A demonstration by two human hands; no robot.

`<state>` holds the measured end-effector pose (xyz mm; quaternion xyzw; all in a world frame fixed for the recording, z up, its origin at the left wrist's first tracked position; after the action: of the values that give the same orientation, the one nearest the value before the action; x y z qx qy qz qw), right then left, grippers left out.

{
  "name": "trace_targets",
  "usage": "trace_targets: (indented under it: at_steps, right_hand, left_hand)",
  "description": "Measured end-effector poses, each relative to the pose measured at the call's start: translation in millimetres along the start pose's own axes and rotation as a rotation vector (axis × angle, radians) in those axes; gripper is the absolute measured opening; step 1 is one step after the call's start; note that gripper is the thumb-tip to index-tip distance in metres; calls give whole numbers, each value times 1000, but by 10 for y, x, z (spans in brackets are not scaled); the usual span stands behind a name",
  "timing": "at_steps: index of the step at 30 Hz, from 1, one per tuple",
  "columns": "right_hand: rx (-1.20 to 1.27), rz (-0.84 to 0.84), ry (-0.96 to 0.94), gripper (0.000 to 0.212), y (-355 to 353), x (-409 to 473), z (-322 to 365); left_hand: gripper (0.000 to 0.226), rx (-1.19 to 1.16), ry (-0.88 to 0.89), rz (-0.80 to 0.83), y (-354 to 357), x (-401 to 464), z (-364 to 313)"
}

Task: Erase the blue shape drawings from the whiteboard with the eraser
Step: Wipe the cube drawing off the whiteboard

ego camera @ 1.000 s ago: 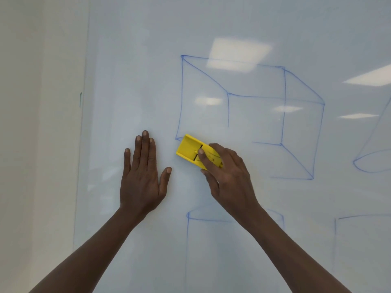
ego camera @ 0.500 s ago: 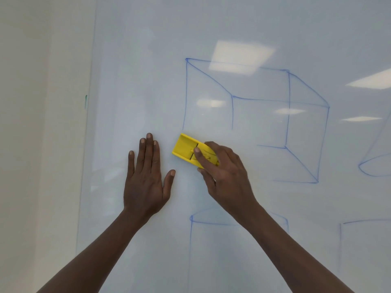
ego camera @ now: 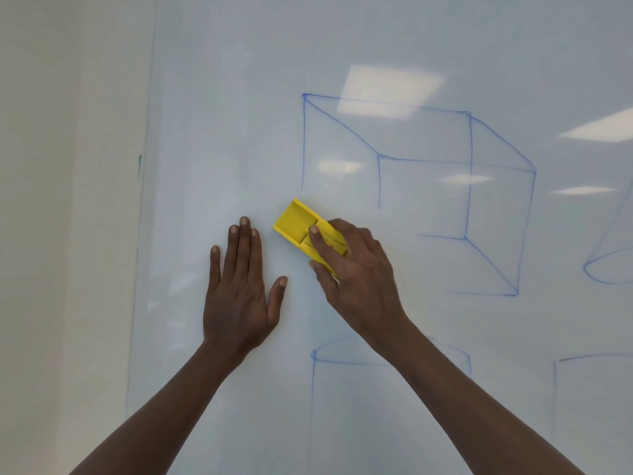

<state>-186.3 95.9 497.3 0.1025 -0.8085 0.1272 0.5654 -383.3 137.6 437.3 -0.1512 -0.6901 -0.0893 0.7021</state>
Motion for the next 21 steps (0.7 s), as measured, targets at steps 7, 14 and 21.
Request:
trace_targets:
  at_steps: [7, 14, 21]
  right_hand:
    - [-35, -40, 142, 43, -15, 294, -62]
    - [-34, 2, 106, 45, 0, 443, 130]
    - [-14, -36, 213, 45, -30, 585, -121]
  left_hand:
    - [78, 11, -3, 11, -3, -14, -1]
    - [78, 4, 3, 7, 2, -13, -5]
    - [78, 3, 3, 10, 0, -23, -10]
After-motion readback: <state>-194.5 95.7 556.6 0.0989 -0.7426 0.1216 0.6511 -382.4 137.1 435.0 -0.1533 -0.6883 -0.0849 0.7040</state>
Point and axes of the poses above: each hand's wrist, its own x-axis towards the middle knuckle, its own y-axis out of the palm, z = x × y, the point moved 1 cm from there along x, towards the middle knuckle, and after that the axes turned 13 degrees about -x, right-handed, at the moved point
